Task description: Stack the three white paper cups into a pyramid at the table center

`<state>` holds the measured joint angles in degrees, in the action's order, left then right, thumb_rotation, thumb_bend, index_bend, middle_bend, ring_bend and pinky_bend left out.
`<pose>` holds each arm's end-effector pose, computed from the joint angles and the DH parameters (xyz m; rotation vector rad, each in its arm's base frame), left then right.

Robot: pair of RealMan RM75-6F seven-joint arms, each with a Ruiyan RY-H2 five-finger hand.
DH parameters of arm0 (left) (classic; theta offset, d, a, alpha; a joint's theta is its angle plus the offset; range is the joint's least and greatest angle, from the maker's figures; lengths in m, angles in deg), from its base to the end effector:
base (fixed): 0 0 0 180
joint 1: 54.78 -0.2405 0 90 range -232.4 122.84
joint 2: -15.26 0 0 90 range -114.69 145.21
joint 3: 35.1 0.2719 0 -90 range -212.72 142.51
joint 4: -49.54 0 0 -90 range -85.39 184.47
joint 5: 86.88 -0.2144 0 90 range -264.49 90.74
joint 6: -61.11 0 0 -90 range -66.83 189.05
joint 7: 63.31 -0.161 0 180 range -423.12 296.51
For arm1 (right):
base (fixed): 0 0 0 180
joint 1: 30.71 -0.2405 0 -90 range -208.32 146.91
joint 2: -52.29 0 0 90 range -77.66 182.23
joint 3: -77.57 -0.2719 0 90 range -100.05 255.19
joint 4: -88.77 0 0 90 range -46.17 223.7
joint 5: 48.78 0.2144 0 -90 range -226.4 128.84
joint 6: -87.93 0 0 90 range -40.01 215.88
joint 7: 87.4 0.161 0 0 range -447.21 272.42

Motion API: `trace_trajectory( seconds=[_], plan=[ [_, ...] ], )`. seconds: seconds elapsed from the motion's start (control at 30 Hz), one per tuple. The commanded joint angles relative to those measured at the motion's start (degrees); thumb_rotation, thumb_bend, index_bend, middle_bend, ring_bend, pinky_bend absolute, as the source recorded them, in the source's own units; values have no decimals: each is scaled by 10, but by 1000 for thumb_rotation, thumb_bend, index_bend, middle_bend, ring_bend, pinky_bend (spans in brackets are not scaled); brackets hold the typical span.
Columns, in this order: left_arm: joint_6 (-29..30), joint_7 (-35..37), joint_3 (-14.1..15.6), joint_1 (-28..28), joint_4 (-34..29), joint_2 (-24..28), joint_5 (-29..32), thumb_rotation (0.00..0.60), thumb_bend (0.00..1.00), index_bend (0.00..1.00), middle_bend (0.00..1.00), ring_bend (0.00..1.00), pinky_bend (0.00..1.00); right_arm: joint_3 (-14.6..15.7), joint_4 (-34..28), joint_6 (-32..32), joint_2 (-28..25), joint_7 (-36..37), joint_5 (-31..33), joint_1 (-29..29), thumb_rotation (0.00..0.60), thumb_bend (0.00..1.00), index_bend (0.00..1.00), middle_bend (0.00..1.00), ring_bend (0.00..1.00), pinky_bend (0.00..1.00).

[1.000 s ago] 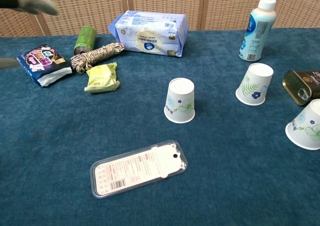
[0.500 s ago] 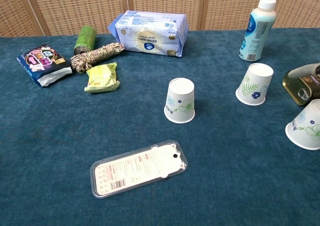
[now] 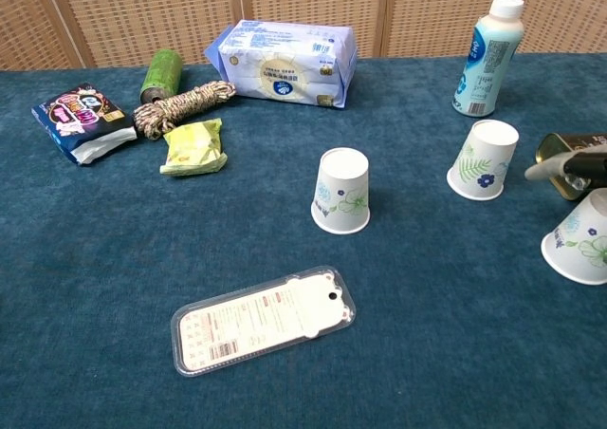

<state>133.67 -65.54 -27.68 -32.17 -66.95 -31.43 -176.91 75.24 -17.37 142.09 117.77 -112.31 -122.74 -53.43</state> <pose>-0.2172 0.2226 0.1626 -1.8208 -0.9951 -0.9131 -0.2473 -0.2529 0.0581 1.9412 -0.9825 0.6043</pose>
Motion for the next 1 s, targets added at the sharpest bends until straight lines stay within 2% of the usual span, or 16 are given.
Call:
trace_trajectory(
  seconds=[0.03, 0.33, 0.4, 0.5, 0.7, 1.0],
  plan=[
    [1, 3, -3, -5, 2, 1, -1, 600, 430, 27, 0, 0, 85, 6, 9, -6, -4, -11, 12, -7, 600, 390, 0, 0, 0, 0],
    [-6, 0, -12, -15, -3, 2, -8, 600, 431, 27, 0, 0, 86, 12, 36, -5, 3, -4, 10, -19, 600, 395, 0, 0, 0, 0],
    [-6, 0, -15, -17, -3, 2, -9, 600, 431, 27, 0, 0, 86, 14, 40, -4, 5, -1, 5, -20, 600, 402, 7, 1, 0, 26],
    [-6, 0, -19, -21, -5, 3, -10, 600, 431, 27, 0, 0, 86, 17, 47, -2, 5, 4, 0, -22, 600, 418, 84, 59, 4, 161],
    [-7, -6, -22, -27, -9, 3, -20, 600, 430, 30, 0, 0, 87, 23, 59, -7, 6, 13, -2, -28, 600, 444, 221, 187, 154, 472],
    [-14, -7, -29, -30, -9, -1, -24, 600, 431, 37, 0, 0, 96, 27, 64, -7, 5, 27, -2, -31, 600, 479, 335, 294, 290, 614]
  ],
)
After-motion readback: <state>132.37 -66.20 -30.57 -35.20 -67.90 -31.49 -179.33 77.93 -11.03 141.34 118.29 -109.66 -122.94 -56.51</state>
